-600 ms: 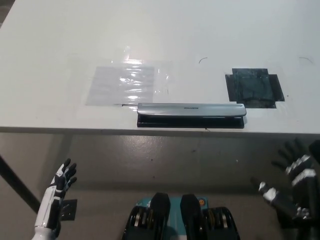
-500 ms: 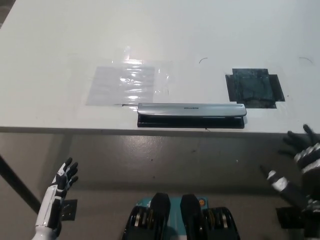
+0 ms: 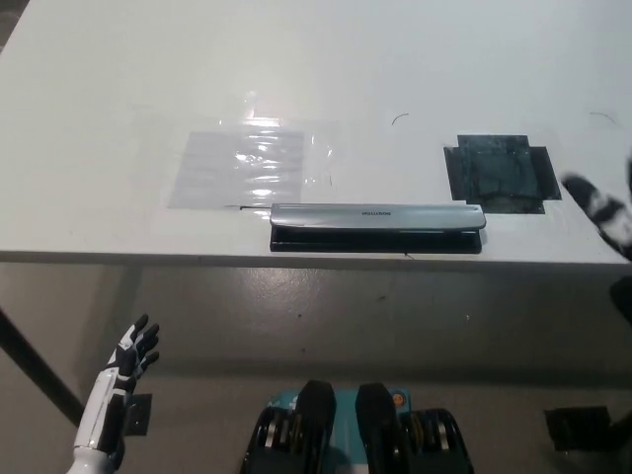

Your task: The paper pin puncher is placed at the center of the table and close to the robot and the robot uses its right fist to press on the paper pin puncher

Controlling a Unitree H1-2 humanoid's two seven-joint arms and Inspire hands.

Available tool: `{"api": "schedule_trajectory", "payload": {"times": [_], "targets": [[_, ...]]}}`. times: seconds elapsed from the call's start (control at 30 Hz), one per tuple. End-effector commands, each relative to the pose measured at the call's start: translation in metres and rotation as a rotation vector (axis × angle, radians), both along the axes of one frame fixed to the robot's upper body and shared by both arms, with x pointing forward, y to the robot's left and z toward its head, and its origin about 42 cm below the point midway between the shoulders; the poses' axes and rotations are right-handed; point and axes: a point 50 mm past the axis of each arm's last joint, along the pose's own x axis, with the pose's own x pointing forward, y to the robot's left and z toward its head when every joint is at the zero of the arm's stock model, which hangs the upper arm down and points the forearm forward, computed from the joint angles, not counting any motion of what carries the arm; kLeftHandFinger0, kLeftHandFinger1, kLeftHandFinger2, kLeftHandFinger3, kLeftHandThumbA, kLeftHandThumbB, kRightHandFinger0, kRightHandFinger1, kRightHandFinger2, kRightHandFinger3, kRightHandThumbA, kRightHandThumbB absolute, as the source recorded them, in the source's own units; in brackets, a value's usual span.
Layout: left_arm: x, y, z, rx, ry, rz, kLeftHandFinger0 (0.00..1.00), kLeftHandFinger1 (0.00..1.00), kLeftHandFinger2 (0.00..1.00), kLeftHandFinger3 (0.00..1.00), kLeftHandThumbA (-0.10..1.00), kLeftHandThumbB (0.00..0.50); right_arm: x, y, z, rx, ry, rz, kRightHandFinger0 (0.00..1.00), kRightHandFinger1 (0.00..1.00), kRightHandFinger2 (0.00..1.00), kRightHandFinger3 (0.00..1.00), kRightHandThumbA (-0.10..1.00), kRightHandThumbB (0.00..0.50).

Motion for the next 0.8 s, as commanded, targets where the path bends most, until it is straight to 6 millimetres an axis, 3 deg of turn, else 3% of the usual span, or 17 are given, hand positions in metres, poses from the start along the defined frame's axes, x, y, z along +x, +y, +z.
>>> {"api": "schedule_trajectory", "payload": {"times": [0.0,0.07,0.13,0.23,0.3,0.43,0.6,0.77], "targets": [[0.013,0.008,0.015,0.05,-0.059,-0.043,1.0,1.0,1.0,1.0,1.0,0.193,0.033,0.07,0.062,0.009,0.079,0.284,0.0,0.0,0.0,0.0,1.0,0.224],[0.014,0.006,0.016,0.058,-0.058,-0.051,1.0,1.0,1.0,1.0,1.0,0.229,0.043,0.088,0.07,0.039,0.113,0.337,0.0,0.0,0.0,0.0,1.0,0.218],[0.016,0.005,0.017,0.06,-0.06,-0.058,1.0,1.0,1.0,1.0,1.0,0.247,0.065,0.109,0.072,0.017,0.138,0.36,0.0,0.01,0.09,0.06,1.0,0.197],[0.016,0.004,0.017,0.043,-0.063,-0.058,1.0,1.0,1.0,1.0,1.0,0.225,0.091,0.135,0.067,-0.017,0.194,0.354,0.0,0.0,0.02,0.0,1.0,0.186],[0.015,0.004,0.017,0.037,-0.057,-0.06,1.0,1.0,1.0,1.0,1.0,0.238,0.105,0.149,0.059,-0.026,0.249,0.351,0.0,0.0,0.03,0.01,1.0,0.199],[0.014,0.003,0.018,0.042,-0.058,-0.06,1.0,1.0,1.0,1.0,1.0,0.252,0.123,0.172,0.041,-0.021,0.331,0.391,0.0,0.0,0.09,0.01,1.0,0.179],[0.015,0.002,0.02,0.044,-0.063,-0.066,1.0,1.0,1.0,1.0,1.0,0.246,0.14,0.199,0.024,-0.026,0.419,0.39,0.0,0.0,0.15,0.01,1.0,0.21],[0.015,0.001,0.019,0.042,-0.052,-0.069,1.0,1.0,1.0,1.0,1.0,0.248,0.15,0.206,0.006,-0.039,0.468,0.383,0.0,0.02,0.26,0.08,1.0,0.196]]}}
